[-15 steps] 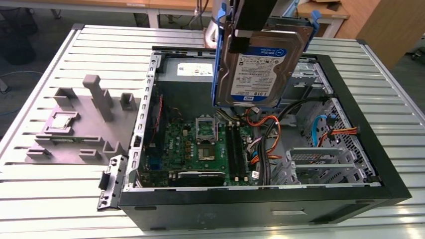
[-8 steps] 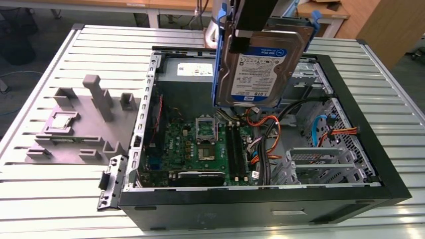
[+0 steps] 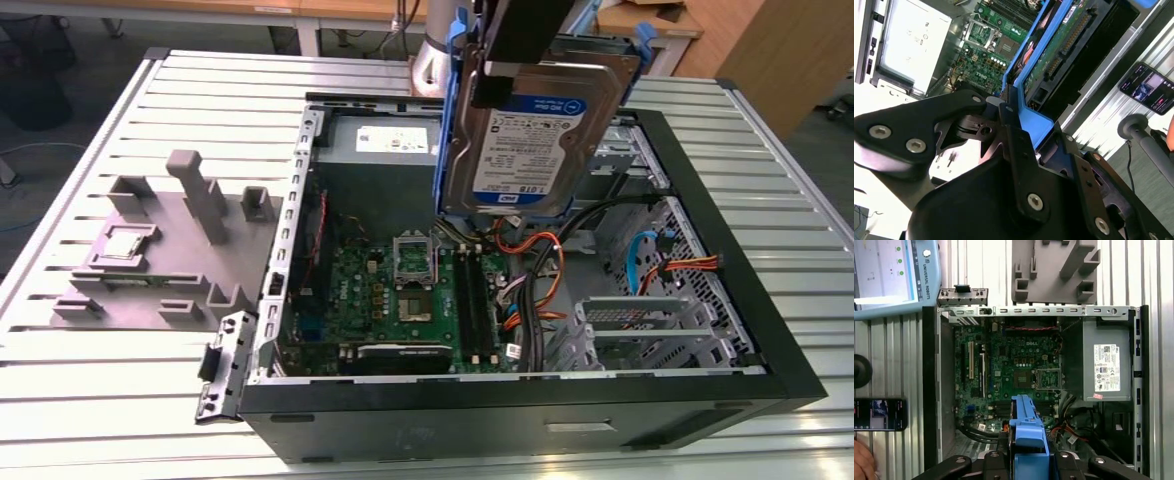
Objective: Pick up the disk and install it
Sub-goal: 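Insert the disk into the insertion slot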
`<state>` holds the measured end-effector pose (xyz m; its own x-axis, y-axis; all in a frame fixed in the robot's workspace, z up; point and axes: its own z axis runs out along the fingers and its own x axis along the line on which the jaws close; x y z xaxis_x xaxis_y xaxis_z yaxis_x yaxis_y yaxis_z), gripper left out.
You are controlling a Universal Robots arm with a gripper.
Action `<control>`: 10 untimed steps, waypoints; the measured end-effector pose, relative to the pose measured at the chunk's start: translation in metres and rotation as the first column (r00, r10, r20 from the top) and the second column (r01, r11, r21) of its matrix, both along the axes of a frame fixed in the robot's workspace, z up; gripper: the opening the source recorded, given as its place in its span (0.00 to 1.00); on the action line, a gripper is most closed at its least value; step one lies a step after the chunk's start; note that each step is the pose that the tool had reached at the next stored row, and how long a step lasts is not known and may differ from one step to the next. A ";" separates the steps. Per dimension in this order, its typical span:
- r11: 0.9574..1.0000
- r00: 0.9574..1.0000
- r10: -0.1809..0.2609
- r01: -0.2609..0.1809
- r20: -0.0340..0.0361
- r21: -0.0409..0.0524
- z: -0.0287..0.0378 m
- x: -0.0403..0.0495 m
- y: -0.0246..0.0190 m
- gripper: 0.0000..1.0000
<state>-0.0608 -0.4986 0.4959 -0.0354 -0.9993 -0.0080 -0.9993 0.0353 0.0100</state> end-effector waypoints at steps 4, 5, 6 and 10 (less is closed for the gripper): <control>1.000 1.000 0.000 0.000 0.000 0.000 -0.0003 0.0001 -0.0026 0.36; 1.000 1.000 0.000 0.000 0.000 0.000 -0.0004 0.0001 -0.0035 0.36; 1.000 1.000 0.000 0.000 0.000 0.000 -0.0004 0.0001 -0.0044 0.36; 1.000 1.000 0.000 0.000 0.000 0.000 -0.0007 0.0001 -0.0080 0.36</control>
